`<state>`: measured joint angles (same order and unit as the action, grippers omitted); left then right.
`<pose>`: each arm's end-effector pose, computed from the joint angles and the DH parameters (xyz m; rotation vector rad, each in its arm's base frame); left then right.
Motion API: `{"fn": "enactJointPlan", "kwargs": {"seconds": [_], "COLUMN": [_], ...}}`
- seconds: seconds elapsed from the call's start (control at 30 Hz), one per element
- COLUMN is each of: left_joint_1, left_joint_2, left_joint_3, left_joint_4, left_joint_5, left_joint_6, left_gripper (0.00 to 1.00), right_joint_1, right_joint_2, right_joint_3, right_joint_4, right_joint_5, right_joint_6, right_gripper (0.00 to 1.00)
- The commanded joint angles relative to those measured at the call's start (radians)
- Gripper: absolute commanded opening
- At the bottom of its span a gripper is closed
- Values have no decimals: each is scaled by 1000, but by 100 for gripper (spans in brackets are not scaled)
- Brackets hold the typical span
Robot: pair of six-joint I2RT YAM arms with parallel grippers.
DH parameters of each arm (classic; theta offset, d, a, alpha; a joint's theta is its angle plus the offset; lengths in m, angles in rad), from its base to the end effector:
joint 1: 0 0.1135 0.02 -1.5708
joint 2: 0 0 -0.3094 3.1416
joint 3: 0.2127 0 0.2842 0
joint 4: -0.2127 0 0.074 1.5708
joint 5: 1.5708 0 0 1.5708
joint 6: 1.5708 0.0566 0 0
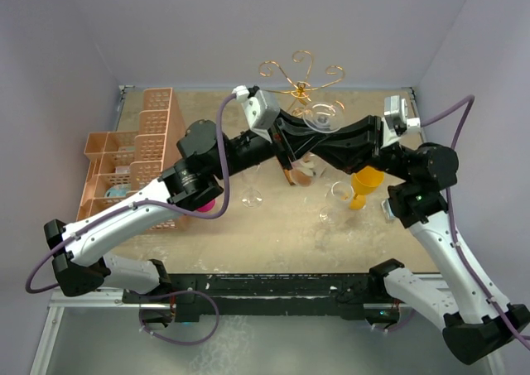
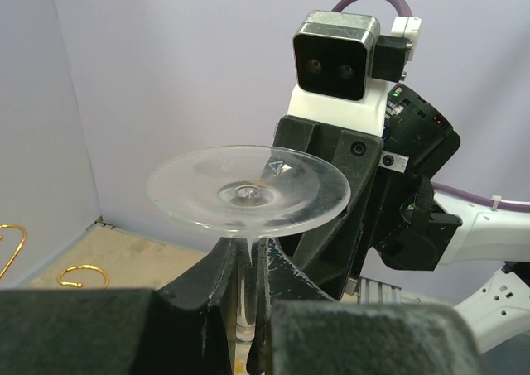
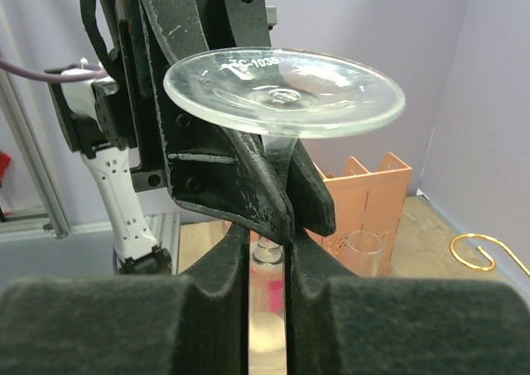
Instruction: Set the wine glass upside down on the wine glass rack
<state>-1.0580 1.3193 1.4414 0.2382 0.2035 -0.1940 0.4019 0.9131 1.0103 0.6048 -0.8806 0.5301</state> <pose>0.1532 -0.2954 0.5522 0.7167 1.0975 -1.2054 0.1537 0.1127 0.5161 -0.8203 0.9185 1.2005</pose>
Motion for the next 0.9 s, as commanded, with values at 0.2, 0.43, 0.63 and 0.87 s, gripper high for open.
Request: {"fn": "enactJointPlan", "kwargs": {"seconds": [0.2,0.43,0.63,0.87], "left_joint_1": [-25,-25,-25,-25], "left_joint_2": [3,-22,-48,-59], "left_joint_3": [-14,-21,-36,-38], "left_joint_4": [88,62,42,18], "left_joint_5": [55,3,-62,-83], "left_joint_6": [-57,-82,-96,-93], "left_gripper": [0,13,27,40], "right_joint_1": [30,31,31,30], "right_joint_2": [-18,-71,-105,-121], "right_joint_3": [-21,-63,-76,-83], "right_joint_4": [87,132,165,177], "right_joint_5": [90,134,160,198], "right_joint_6": [40,36,37,42], "right_gripper": [0,0,0,0]}}
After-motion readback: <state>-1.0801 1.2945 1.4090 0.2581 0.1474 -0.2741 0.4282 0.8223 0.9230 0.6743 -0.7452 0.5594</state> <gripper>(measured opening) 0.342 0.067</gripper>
